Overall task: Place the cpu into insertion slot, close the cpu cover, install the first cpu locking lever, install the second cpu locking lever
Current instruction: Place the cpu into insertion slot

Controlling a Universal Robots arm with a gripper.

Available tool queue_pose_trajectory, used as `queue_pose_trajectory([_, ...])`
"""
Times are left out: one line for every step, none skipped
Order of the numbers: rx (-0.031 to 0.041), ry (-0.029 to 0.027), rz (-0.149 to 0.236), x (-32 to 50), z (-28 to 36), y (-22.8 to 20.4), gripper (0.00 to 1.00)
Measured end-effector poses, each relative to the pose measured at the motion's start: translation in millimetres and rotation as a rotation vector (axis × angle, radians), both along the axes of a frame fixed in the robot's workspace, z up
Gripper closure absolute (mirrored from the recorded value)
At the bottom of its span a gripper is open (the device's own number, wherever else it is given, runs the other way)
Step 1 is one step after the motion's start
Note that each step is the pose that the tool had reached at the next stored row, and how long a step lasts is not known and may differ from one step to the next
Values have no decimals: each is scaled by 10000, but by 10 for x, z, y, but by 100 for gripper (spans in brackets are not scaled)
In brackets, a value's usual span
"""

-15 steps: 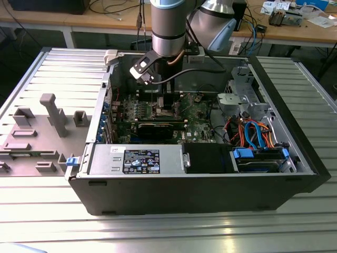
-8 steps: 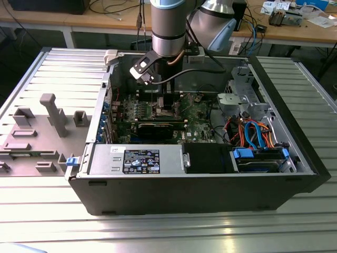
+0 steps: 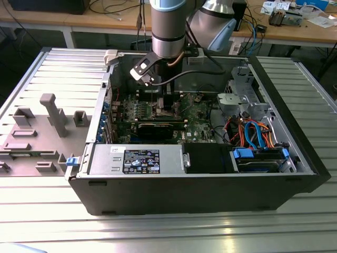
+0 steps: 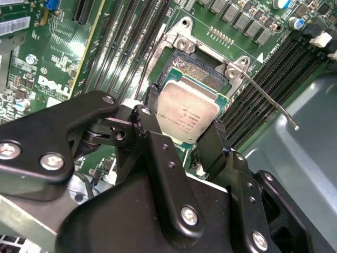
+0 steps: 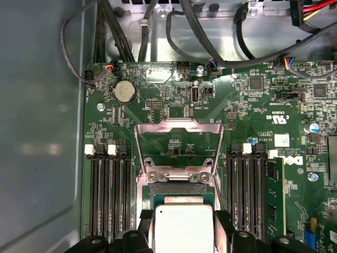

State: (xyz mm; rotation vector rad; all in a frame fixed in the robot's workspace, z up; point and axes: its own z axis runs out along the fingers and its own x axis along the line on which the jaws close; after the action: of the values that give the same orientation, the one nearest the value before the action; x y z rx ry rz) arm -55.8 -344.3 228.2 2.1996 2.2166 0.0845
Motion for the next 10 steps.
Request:
queue_pose_trajectory([0, 0, 0, 0, -16, 1, 46])
queue_pose_trajectory([0, 0, 0, 0, -38, 1, 46])
queue_pose_trajectory([0, 0, 0, 0, -57, 1, 46])
queue_pose_trajectory([-1, 0, 0, 0, -70, 1, 46])
queue_pose_trajectory([0, 0, 0, 0, -86, 1, 46])
queue_pose_trajectory([-1, 1, -1, -1, -100, 1, 46])
queue_pose_trajectory([-1, 1, 0, 0, -112, 1, 46])
queue_pose_trajectory([-1, 1, 0, 0, -128, 1, 46])
queue_pose_trajectory([-1, 1, 0, 0, -149, 1, 46])
queue_pose_trajectory([1, 0, -1, -2, -172, 1, 46])
